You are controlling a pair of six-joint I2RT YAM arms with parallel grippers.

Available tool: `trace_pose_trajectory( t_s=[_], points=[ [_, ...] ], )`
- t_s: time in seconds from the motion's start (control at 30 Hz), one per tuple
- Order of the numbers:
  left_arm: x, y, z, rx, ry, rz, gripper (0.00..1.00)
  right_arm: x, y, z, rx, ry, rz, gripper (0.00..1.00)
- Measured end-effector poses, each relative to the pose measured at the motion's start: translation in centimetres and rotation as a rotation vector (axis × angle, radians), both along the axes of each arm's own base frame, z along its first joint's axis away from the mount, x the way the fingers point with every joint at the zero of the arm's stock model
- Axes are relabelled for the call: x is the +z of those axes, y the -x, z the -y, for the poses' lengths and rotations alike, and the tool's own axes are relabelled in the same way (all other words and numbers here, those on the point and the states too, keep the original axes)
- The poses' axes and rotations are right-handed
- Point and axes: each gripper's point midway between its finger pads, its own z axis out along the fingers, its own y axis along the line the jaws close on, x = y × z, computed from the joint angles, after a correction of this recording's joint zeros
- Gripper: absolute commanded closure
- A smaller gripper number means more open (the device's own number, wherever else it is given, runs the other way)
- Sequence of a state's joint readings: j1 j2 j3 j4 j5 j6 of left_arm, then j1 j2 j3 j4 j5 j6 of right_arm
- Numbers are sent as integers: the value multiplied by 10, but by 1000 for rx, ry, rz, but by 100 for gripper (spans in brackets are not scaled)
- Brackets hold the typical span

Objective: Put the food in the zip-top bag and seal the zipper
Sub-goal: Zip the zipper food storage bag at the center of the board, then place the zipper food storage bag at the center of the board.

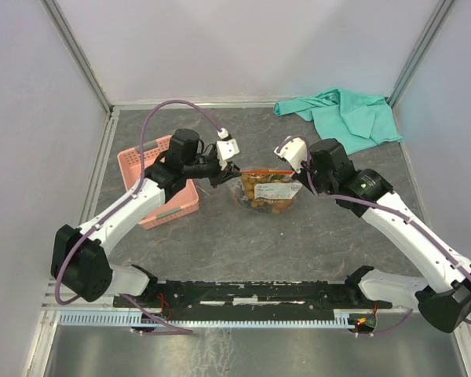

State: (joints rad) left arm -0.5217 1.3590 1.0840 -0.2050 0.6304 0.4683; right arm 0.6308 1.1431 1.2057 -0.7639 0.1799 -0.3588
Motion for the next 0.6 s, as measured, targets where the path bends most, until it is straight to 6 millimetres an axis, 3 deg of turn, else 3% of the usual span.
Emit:
trace_pose_trajectory(
  t_s=[0.23,0.37,0.43,0.57,0.6],
  points=[
    [-19,20,-14,52,8,-64,49,-16,18,-6,21,-74,-54,54],
    [15,26,-25,134,76,-26,41,2,29,-8,36,-164,-17,34],
    [35,28,-32,189,123,-6,25,13,33,-7,34,-205,7,23],
    [66,31,-54,350,217,0,17,30,39,1,-5,-264,62,1],
    [69,33,-60,386,236,-4,14,33,40,6,-30,-275,84,1]
  ],
)
